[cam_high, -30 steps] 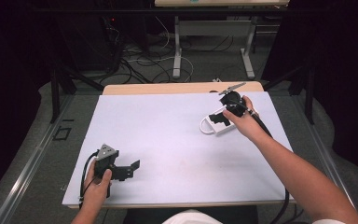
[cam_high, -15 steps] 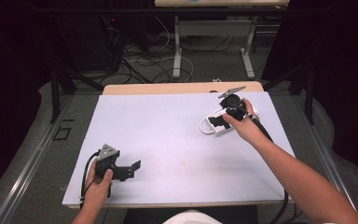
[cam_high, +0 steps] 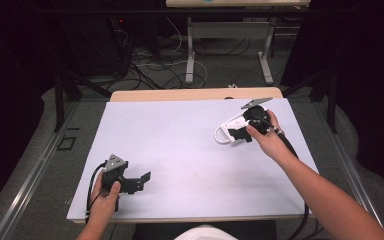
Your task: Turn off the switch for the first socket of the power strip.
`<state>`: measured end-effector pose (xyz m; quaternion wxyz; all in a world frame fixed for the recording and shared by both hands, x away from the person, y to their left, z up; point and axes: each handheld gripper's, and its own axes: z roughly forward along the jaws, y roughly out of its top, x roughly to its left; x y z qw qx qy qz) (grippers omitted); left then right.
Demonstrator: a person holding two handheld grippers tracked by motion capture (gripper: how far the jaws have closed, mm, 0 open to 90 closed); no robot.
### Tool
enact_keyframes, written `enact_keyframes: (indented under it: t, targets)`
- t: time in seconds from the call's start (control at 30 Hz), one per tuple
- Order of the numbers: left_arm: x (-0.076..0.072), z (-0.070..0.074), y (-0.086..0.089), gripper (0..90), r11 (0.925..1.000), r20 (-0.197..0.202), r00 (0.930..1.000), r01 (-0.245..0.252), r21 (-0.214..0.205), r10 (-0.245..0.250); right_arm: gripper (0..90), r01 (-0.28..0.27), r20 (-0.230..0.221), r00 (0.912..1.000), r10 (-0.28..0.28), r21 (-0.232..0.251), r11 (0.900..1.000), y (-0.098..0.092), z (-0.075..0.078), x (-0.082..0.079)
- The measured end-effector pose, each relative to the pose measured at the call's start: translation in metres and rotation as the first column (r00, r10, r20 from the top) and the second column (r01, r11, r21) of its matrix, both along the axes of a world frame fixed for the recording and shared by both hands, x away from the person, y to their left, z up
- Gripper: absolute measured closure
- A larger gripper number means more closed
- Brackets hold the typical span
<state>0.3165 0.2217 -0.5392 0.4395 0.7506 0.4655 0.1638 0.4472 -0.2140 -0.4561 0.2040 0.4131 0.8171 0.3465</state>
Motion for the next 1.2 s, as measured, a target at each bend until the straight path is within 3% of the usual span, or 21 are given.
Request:
enact_keyframes:
  t: [0.47, 0.73, 0.93, 1.2]
  targets:
    - [-0.001, 0.001, 0.001, 0.5, 1.0, -0.003, 1.0, 0.003, 0.002, -0.003, 0.0, -0.063, 0.033, 0.9976, 0.061, 0.048, 0.9969, -0.013, 0.007, -0.045]
    - [-0.001, 0.001, 0.0, 0.5, 1.0, 0.005, 1.0, -0.001, -0.002, 0.001, 0.0, -0.084, 0.054, 0.9952, 0.082, 0.035, 0.9958, -0.019, 0.003, -0.073]
    - [-0.001, 0.001, 0.0, 0.5, 1.0, 0.014, 0.9999, 0.001, 0.005, -0.001, 0.0, -0.092, 0.057, 0.9944, 0.089, 0.066, 0.9935, -0.026, -0.006, -0.092]
    - [-0.002, 0.002, 0.0, 0.6, 1.0, 0.001, 1.0, 0.007, 0.004, -0.007, 0.0, -0.063, 0.07, 0.996, 0.056, 0.1, 0.993, -0.036, -0.02, -0.111]
